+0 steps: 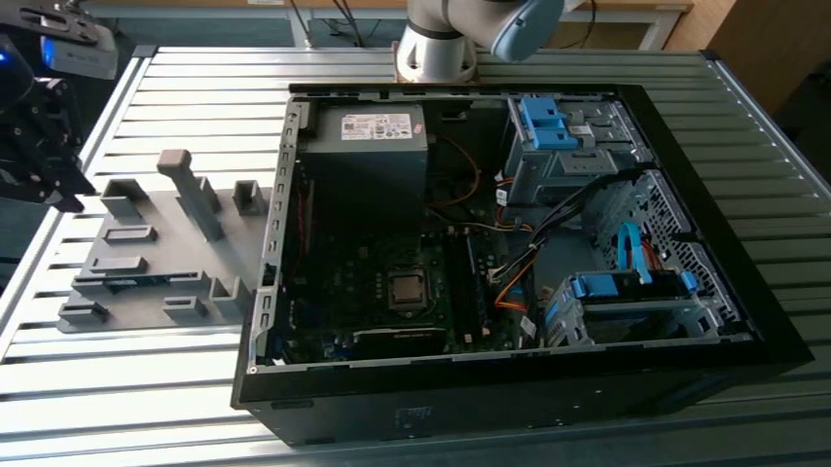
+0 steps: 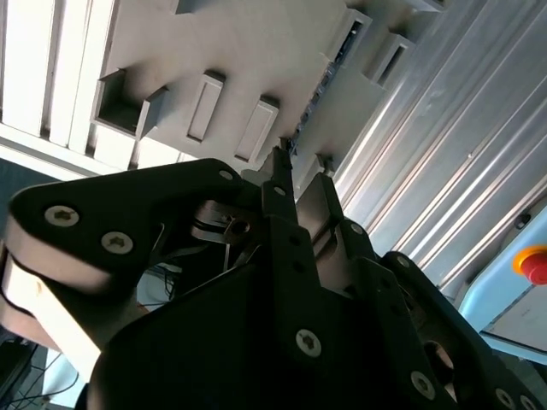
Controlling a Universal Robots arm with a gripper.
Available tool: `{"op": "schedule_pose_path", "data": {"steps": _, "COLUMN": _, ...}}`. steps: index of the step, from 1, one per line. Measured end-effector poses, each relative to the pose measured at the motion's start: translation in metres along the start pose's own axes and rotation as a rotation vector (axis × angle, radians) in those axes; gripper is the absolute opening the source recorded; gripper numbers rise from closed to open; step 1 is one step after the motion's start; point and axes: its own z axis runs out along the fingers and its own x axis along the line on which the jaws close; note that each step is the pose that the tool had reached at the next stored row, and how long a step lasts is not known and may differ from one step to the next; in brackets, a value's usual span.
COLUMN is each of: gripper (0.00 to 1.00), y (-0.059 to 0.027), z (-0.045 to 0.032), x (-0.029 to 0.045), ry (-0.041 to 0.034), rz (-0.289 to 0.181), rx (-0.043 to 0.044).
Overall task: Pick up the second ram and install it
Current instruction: 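Pick up the second ram and move it above second insertion slot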
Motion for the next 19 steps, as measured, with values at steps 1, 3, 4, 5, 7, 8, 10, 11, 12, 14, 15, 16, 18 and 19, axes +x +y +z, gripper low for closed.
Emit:
{"op": "schedule_pose_path", "data": {"steps": 1, "gripper": 0.30, "y": 0.0000, "z": 0.0011, "x": 0.0003, "ry": 0.0000, "rz": -0.002, "rx": -0.0001}}
{"op": "schedule_pose_path", "data": {"steps": 3, "gripper": 0.30, "y": -0.0002, "z": 0.0047, "x": 0.0011, "ry": 0.0002, "rz": -0.006, "rx": 0.0000}}
{"op": "schedule_pose_path", "data": {"steps": 4, "gripper": 0.30, "y": -0.0002, "z": 0.0068, "x": 0.0015, "ry": 0.0002, "rz": -0.007, "rx": -0.0001}}
{"op": "schedule_pose_path", "data": {"steps": 5, "gripper": 0.30, "y": -0.0003, "z": 0.0074, "x": 0.0019, "ry": 0.0002, "rz": -0.007, "rx": -0.0001}}
{"op": "schedule_pose_path", "data": {"steps": 7, "gripper": 0.30, "y": -0.0003, "z": 0.0086, "x": 0.0024, "ry": 0.0002, "rz": -0.007, "rx": -0.0002}}
{"op": "schedule_pose_path", "data": {"steps": 8, "gripper": 0.30, "y": -0.0004, "z": 0.0092, "x": 0.0026, "ry": 0.0002, "rz": -0.007, "rx": -0.0001}}
{"op": "schedule_pose_path", "data": {"steps": 10, "gripper": 0.30, "y": -0.0005, "z": 0.0105, "x": 0.0029, "ry": 0.0001, "rz": -0.007, "rx": 0.0000}}
{"op": "schedule_pose_path", "data": {"steps": 11, "gripper": 0.30, "y": -0.0005, "z": 0.0111, "x": 0.0031, "ry": 0.0002, "rz": -0.007, "rx": 0.0000}}
{"op": "schedule_pose_path", "data": {"steps": 12, "gripper": 0.30, "y": -0.0005, "z": 0.0119, "x": 0.0033, "ry": 0.0002, "rz": -0.007, "rx": -0.0001}}
{"op": "schedule_pose_path", "data": {"steps": 14, "gripper": 0.30, "y": -0.0006, "z": 0.0135, "x": 0.0036, "ry": 0.0002, "rz": -0.007, "rx": -0.0001}}
{"op": "schedule_pose_path", "data": {"steps": 15, "gripper": 0.30, "y": -0.0006, "z": 0.0144, "x": 0.0039, "ry": 0.0002, "rz": -0.007, "rx": -0.0001}}
{"op": "schedule_pose_path", "data": {"steps": 16, "gripper": 0.30, "y": -0.0006, "z": 0.0153, "x": 0.0040, "ry": 0.0001, "rz": -0.008, "rx": 0.0000}}
{"op": "schedule_pose_path", "data": {"steps": 18, "gripper": 0.30, "y": -0.0007, "z": 0.0173, "x": 0.0045, "ry": 0.0002, "rz": -0.008, "rx": -0.0001}}
{"op": "schedule_pose_path", "data": {"steps": 19, "gripper": 0.30, "y": -0.0007, "z": 0.0183, "x": 0.0047, "ry": 0.0002, "rz": -0.008, "rx": -0.0001}}
